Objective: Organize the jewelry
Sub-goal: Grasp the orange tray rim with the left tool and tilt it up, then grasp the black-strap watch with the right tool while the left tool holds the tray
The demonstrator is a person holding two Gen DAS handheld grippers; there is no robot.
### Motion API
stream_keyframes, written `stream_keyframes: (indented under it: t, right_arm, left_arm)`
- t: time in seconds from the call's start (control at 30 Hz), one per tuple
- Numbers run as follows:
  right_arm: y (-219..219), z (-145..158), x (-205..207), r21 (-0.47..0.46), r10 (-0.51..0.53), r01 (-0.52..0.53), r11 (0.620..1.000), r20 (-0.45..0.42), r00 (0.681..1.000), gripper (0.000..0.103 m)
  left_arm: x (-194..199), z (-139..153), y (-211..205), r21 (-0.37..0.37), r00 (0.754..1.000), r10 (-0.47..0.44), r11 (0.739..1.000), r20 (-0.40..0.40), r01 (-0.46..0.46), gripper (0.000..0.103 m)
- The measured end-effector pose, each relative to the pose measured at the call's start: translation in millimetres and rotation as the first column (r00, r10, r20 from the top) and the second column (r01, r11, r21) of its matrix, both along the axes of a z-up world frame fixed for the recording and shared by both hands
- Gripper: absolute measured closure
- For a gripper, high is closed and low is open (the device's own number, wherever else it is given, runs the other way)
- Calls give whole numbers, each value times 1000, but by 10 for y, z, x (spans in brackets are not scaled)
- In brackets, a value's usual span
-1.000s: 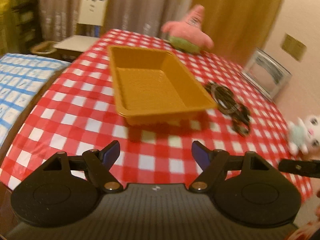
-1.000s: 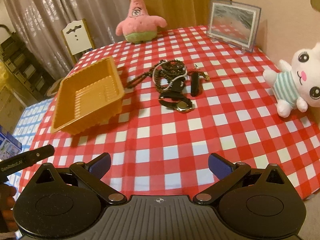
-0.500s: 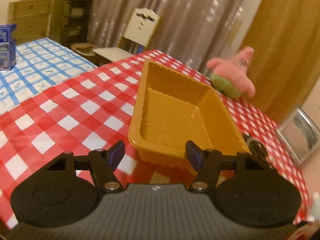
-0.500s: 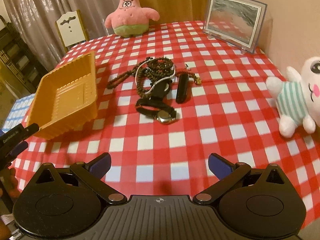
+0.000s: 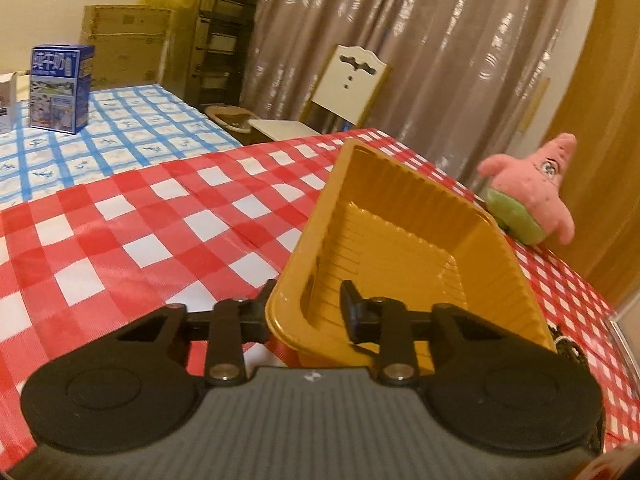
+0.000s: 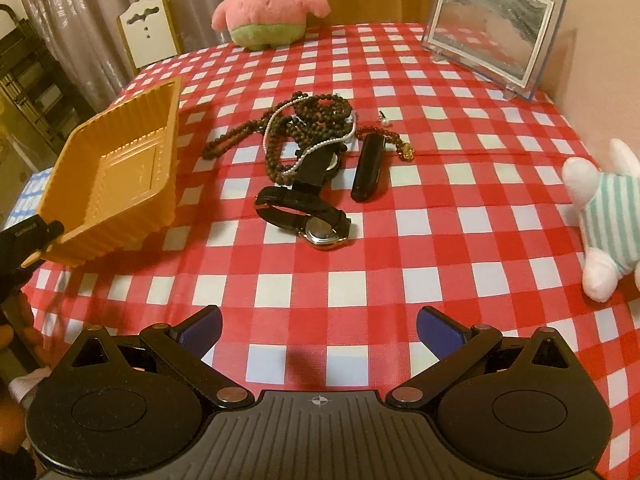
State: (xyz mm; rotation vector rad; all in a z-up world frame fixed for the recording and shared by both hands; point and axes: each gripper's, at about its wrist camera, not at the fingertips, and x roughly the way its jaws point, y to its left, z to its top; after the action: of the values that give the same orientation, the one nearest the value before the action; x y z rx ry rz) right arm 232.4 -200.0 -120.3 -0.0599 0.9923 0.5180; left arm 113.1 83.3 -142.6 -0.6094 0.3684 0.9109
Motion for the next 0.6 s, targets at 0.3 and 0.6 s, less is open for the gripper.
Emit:
stream_keyframes:
  t: [0.3,0.6]
  right_arm:
    - [-32,-92,66,-18,25,-25,1000,-9,1000,0]
    - [-107,-101,85,-20,4,-4,1000,17,1000,3]
  left_arm:
    - [16,-12,-92,53,1000,30,998,5,-30,90]
    - [-67,165,61,180,983,-179,966,-43,184,99]
